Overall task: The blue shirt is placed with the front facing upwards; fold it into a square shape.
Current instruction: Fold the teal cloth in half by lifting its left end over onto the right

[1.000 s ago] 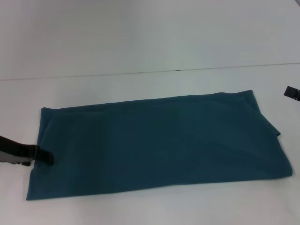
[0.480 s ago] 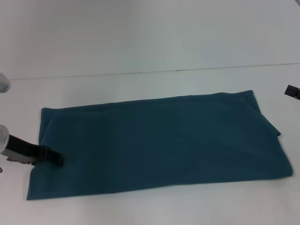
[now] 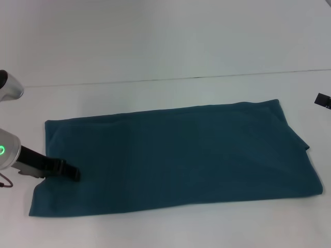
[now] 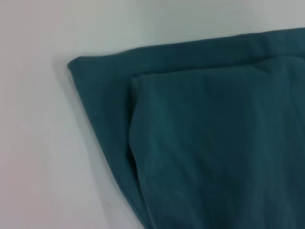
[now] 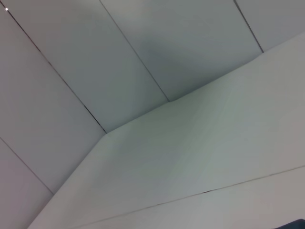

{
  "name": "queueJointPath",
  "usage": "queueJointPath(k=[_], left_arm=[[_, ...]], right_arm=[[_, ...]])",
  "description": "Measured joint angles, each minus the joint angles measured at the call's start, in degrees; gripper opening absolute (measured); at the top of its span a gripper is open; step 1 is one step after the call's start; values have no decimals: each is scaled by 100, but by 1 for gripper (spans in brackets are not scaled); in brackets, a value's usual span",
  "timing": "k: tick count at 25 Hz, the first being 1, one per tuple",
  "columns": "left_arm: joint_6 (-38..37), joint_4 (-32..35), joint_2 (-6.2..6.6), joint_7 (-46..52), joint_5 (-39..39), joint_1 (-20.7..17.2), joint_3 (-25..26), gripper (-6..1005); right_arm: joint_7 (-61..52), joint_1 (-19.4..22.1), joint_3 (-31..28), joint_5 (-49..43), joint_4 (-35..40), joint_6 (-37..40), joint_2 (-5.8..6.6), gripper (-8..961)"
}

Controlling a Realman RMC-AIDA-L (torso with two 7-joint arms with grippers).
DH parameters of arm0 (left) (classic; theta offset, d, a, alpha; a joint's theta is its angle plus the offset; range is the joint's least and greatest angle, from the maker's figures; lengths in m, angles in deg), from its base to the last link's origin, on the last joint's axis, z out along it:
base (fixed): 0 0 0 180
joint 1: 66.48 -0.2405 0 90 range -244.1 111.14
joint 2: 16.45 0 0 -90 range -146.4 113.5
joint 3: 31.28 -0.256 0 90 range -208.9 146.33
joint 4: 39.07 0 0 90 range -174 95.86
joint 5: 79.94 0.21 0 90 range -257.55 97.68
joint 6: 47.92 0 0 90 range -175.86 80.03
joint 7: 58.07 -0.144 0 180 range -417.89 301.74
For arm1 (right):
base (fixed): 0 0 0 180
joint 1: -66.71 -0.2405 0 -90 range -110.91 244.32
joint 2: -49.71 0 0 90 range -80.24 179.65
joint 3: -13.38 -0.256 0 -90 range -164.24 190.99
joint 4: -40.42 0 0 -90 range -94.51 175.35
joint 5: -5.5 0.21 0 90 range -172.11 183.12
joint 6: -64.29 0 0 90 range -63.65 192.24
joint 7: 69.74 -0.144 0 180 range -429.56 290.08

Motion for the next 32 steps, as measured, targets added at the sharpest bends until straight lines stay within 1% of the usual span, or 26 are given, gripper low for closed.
queueJointPath(k=[5,10,13,18,24,26,32], left_arm=[[9,24,5,-24,0,10,3,702],[53,77,-18,-184,-49,0,52,700],[71,51,4,-212,-103,0,71,699],[78,48,16,-213,-110,8,75,480],[103,48,20,-213,-123,27,75,267],[113,49,21,-213,-123,29,75,83],[110,73,52,-212,-123,19,74,82]], right_arm=[[-3,-13,0,0,0,-20,-7,916],[-6,-34,0,0,0,-23,-10,916],[-15,-34,0,0,0,-28,-10,916],[-23,-33,0,0,0,-40,-5,916],[-20,-36,0,0,0,-44,-10,916],[-24,-37,0,0,0,-44,-8,916],[-19,-40,0,0,0,-44,-4,916]])
